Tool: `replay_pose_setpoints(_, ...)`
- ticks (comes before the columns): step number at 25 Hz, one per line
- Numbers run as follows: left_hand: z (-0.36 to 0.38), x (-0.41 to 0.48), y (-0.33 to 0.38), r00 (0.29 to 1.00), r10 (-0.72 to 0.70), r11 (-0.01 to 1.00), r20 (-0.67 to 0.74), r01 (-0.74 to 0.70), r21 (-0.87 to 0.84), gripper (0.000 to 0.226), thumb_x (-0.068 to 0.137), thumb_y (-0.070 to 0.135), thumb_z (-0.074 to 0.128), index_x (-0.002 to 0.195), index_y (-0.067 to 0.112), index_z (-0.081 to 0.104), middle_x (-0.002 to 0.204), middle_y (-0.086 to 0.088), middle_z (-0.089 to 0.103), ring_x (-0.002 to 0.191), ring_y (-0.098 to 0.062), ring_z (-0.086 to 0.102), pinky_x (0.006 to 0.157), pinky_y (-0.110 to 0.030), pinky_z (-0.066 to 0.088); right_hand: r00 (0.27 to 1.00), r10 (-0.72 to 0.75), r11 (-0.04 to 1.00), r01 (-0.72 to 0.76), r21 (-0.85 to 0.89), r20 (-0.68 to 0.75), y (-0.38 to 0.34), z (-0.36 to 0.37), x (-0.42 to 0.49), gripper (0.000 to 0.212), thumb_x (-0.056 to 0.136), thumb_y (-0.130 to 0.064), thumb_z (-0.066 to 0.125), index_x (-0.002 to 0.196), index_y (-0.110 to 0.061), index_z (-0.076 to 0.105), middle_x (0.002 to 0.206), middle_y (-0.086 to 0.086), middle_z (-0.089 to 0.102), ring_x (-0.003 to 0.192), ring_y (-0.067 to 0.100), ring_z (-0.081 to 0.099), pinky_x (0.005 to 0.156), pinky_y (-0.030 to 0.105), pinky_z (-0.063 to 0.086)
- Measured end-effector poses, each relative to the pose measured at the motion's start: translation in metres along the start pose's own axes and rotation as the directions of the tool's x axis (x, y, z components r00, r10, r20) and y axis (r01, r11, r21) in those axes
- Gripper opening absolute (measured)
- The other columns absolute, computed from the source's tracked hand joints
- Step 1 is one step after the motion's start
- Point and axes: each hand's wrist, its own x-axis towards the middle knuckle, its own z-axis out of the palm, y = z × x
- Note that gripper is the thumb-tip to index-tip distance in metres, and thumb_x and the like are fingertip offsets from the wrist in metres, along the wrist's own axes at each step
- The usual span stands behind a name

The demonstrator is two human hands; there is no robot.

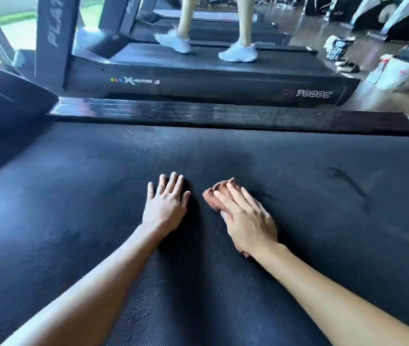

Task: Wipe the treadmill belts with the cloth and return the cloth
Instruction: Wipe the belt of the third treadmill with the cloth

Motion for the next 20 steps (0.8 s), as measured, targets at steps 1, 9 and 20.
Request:
replay_pose_setpoints(1,-0.001,-0.019,0.006,1.000,0.012,1.000,0.007,-0.012,0.003,0.061,0.100,0.051,0.015,0.154,0.023,0.013,0.162,0.005,0.007,0.149,-0.021,0.002,0.119,-0.048,0.003,0.999,-0.049,0.999,0.050,-0.003,0.020,0.006,-0.006,-0.005,0.052,0.091,-0.034,0.057,0.142,-0.039,0.046,0.155,-0.008,0.035,0.140,0.021,0.038,0.113,0.034,0.030)
replay_pose_setpoints(9,0.001,-0.139,0.051,0.998,0.062,0.998,0.015,-0.062,-0.024,0.074,0.090,0.052,0.005,0.150,0.020,0.032,0.158,0.002,0.025,0.147,-0.026,0.019,0.117,-0.054,0.017,0.999,-0.044,0.999,0.044,-0.013,0.005,0.005,-0.012,-0.046,0.052,0.090,-0.035,0.058,0.141,-0.038,0.048,0.153,-0.005,0.039,0.138,0.025,0.041,0.111,0.037,0.036)
replay_pose_setpoints(20,0.005,-0.159,0.066,0.996,0.039,0.999,-0.076,-0.038,0.020,0.059,0.094,0.047,0.028,0.140,0.017,0.050,0.149,-0.001,0.044,0.138,-0.028,0.039,0.109,-0.054,0.034,0.994,0.063,0.998,-0.064,-0.008,-0.088,0.021,-0.034,-0.087,0.058,0.078,-0.032,0.073,0.133,-0.035,0.057,0.146,-0.002,0.049,0.127,0.027,0.054,0.102,0.039,0.046)
